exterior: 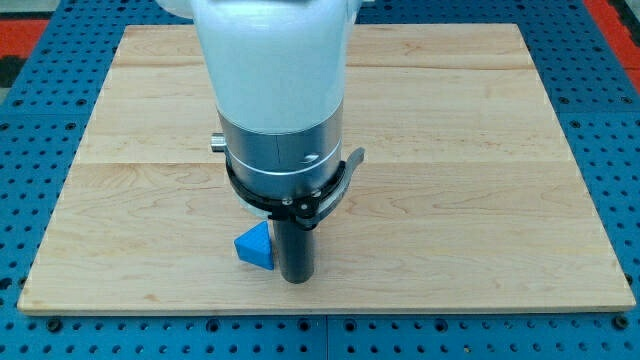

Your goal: Push the red star on top left of the blue triangle

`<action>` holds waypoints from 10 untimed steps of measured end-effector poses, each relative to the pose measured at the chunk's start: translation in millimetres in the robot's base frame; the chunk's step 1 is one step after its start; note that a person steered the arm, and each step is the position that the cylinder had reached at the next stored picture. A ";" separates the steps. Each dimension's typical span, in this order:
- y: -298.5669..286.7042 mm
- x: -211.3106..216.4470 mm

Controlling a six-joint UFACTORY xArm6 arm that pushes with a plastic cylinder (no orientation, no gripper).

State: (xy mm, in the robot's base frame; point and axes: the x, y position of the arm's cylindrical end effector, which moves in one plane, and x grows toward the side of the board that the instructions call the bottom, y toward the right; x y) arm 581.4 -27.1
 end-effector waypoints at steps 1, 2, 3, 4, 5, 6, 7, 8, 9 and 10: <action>5.3 0.3; 47.2 -10.5; 99.1 -89.4; 71.9 -163.9; 23.0 -197.1; -56.7 -183.5; -103.3 -166.2; -74.8 -198.0; -66.0 -204.5; -59.8 -156.4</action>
State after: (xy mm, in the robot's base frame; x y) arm 425.0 -86.9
